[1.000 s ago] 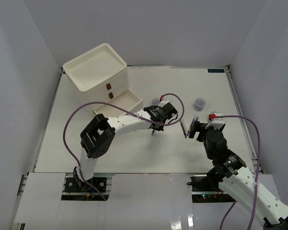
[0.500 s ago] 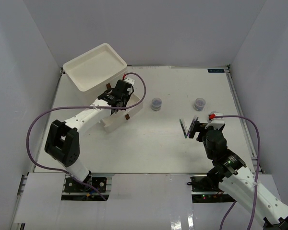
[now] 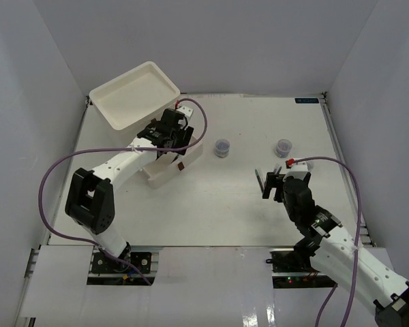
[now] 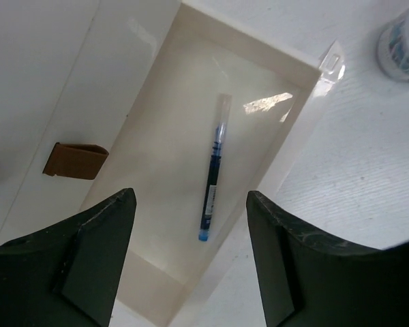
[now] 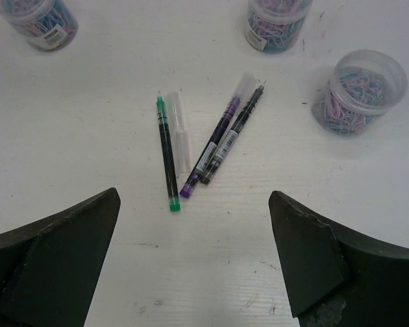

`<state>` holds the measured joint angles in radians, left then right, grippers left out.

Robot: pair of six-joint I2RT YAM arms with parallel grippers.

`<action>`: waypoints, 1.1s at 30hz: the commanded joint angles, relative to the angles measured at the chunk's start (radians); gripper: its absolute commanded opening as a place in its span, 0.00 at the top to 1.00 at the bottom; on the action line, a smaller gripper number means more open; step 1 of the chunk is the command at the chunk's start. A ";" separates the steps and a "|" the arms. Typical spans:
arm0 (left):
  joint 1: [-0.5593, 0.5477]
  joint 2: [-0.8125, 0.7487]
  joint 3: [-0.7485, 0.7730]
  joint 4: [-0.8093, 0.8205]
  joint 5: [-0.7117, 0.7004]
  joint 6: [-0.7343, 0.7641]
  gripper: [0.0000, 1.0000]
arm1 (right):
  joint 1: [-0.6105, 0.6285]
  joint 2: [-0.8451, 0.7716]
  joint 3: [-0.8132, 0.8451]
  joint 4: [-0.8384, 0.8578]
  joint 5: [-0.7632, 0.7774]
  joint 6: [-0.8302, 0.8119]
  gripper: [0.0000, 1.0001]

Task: Sort the stationery into containers
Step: Place the pen in the drawer, then pick up the pen from the center of the board.

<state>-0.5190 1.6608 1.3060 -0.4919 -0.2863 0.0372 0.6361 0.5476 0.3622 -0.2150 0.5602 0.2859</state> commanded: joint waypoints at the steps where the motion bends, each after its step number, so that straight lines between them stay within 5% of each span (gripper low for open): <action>1: 0.005 -0.084 0.024 0.001 0.070 -0.088 0.22 | -0.007 0.096 0.078 0.025 -0.023 0.051 0.03; 8: 0.005 -0.271 -0.194 0.137 0.156 -0.177 0.21 | -0.123 0.371 0.165 0.012 -0.071 0.147 0.11; 14: 0.005 -0.418 -0.394 0.287 0.231 -0.197 0.18 | -0.185 0.606 0.296 0.019 -0.089 0.157 0.28; 22: 0.005 -0.500 -0.435 0.325 0.152 -0.210 0.13 | -0.199 0.819 0.415 0.034 -0.069 0.186 0.55; 33: 0.005 -0.507 -0.421 0.291 0.098 -0.218 0.13 | -0.216 0.963 0.454 0.037 -0.022 0.260 0.63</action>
<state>-0.5190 1.1893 0.8753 -0.2089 -0.1745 -0.1711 0.4263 1.5059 0.7784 -0.2012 0.4950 0.5056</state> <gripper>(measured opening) 0.869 0.372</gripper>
